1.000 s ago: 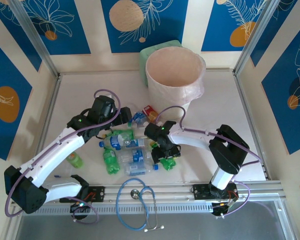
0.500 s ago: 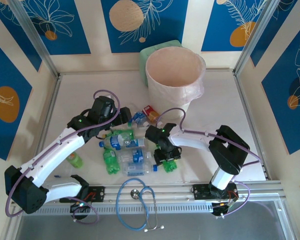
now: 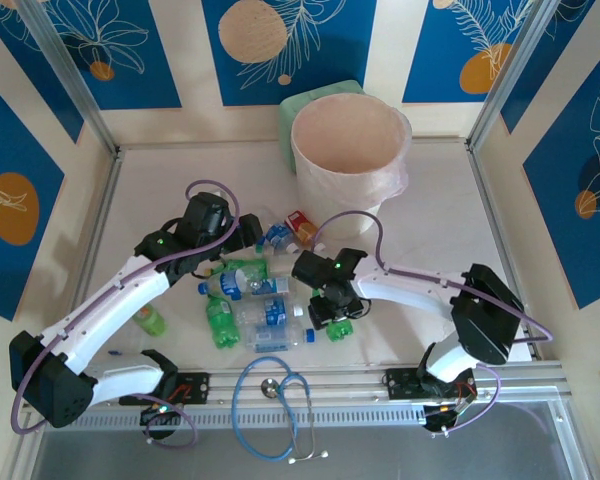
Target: Put the plastic bottles in the bin
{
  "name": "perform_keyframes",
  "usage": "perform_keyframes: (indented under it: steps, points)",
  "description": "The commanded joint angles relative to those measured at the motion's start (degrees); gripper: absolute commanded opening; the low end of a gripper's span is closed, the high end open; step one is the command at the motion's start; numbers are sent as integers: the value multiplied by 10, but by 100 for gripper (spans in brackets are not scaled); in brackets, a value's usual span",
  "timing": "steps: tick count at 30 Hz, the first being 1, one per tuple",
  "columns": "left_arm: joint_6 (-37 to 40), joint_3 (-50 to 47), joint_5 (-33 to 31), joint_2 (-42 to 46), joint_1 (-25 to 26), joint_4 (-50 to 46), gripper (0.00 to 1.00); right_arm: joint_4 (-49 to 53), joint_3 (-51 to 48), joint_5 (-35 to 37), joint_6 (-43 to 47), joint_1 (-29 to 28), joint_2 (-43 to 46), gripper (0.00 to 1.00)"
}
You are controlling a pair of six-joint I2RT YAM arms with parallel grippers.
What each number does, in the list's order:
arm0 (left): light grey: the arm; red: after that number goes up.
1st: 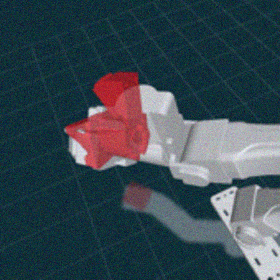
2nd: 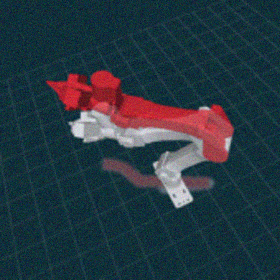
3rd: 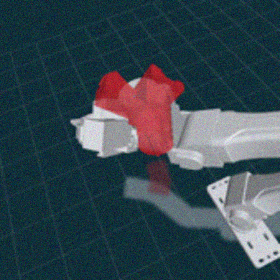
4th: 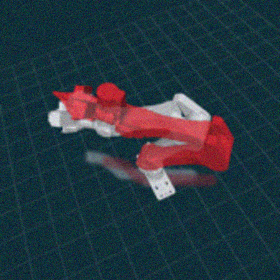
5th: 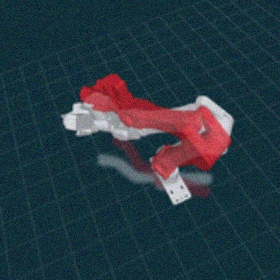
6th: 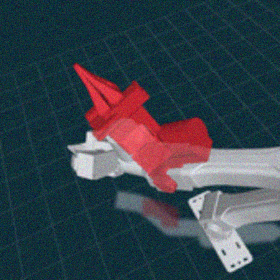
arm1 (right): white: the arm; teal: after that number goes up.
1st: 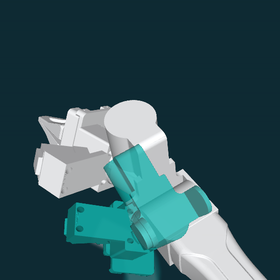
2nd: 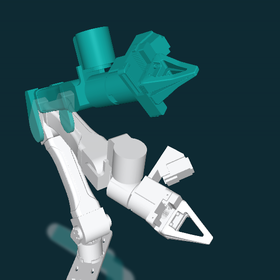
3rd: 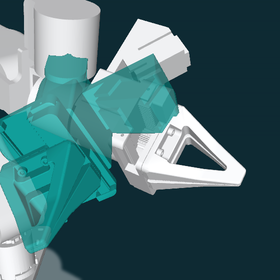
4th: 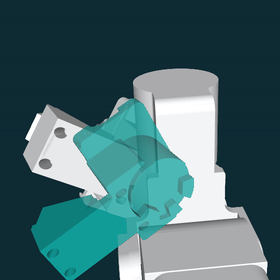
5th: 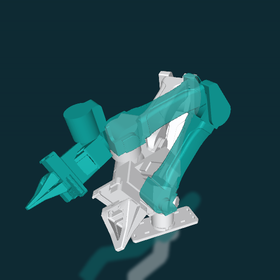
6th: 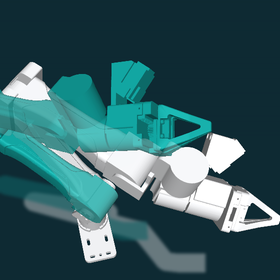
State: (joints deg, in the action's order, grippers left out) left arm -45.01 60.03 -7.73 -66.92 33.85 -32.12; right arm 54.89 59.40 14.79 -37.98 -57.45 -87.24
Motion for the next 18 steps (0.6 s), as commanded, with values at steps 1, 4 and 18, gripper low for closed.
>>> perform_keyframes:
  steps: [1, 4, 18]
  points:
    - [-11, -5, -7, 10, -6, 9, 87, 41, 30, 22, -13, -8, 33, 59]
    - [-16, -7, -12, 12, -6, 8, 87, 59, 54, 30, -16, -13, 53, 59]
    - [-17, -6, -19, 11, -11, 7, 88, 74, 237, 46, 8, -6, 124, 58]
